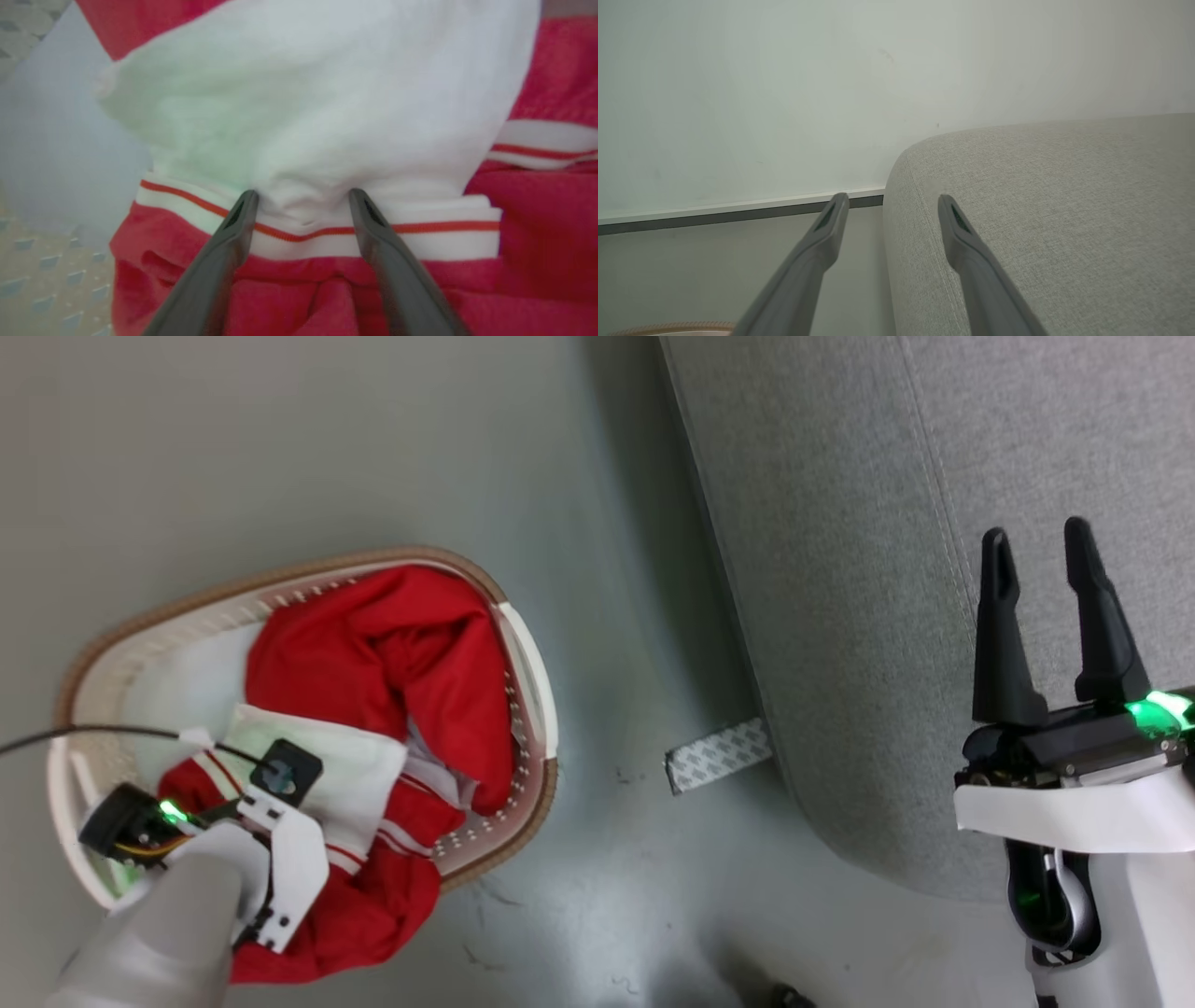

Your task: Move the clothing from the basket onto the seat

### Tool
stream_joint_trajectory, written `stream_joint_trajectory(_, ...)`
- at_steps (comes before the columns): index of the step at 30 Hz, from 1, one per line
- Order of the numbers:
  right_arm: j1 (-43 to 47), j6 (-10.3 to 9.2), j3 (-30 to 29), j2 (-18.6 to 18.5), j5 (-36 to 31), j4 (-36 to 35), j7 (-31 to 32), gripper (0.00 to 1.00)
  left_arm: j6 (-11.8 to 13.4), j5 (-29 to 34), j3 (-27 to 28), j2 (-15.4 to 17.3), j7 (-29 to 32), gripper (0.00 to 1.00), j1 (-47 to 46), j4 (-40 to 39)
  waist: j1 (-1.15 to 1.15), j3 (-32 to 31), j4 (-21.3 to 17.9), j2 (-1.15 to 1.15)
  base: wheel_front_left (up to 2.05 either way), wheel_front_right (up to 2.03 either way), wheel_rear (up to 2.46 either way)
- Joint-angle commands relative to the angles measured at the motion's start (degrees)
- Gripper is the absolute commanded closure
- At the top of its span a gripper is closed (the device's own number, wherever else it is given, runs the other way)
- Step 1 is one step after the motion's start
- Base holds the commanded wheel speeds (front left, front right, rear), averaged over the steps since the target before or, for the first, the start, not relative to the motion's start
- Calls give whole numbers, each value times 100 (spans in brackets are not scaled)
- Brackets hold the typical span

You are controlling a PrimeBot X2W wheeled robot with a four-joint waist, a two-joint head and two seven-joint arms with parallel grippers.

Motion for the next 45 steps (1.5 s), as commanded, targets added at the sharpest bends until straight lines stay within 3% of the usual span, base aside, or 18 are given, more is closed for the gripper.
stream_joint_trajectory(1,-99,-12,-26,-14,42,-38,0,0,10,23,-103,98,99,0,-97,110,-1,216,-137,0,0,0,0)
stream_joint_trajectory(11,-212,-12,72,-14,195,-29,0,0,10,-58,-672,149,566,1,-444,386,-1,599,-243,0,0,0,0)
stream_joint_trajectory(12,-217,-12,79,-14,203,-18,0,0,10,-99,-694,137,547,54,-442,396,-1,600,-239,0,0,0,0)
stream_joint_trajectory(13,-222,-12,77,-14,202,-4,0,0,10,-132,-712,128,525,81,-442,407,-1,592,-232,0,0,0,0)
stream_joint_trajectory(14,-228,-12,67,-14,194,15,0,0,5,-155,-734,111,488,100,-429,413,-1,573,-221,0,0,0,0)
stream_joint_trajectory(26,-147,-12,-46,-16,-96,137,0,0,9,-717,-819,-115,-207,100,-219,415,-1,-143,64,0,0,0,0)
stream_joint_trajectory(45,547,-12,-164,-20,-848,618,1,0,9,-2014,-613,-1065,-1526,100,649,214,-1,-2607,1263,0,0,0,0)
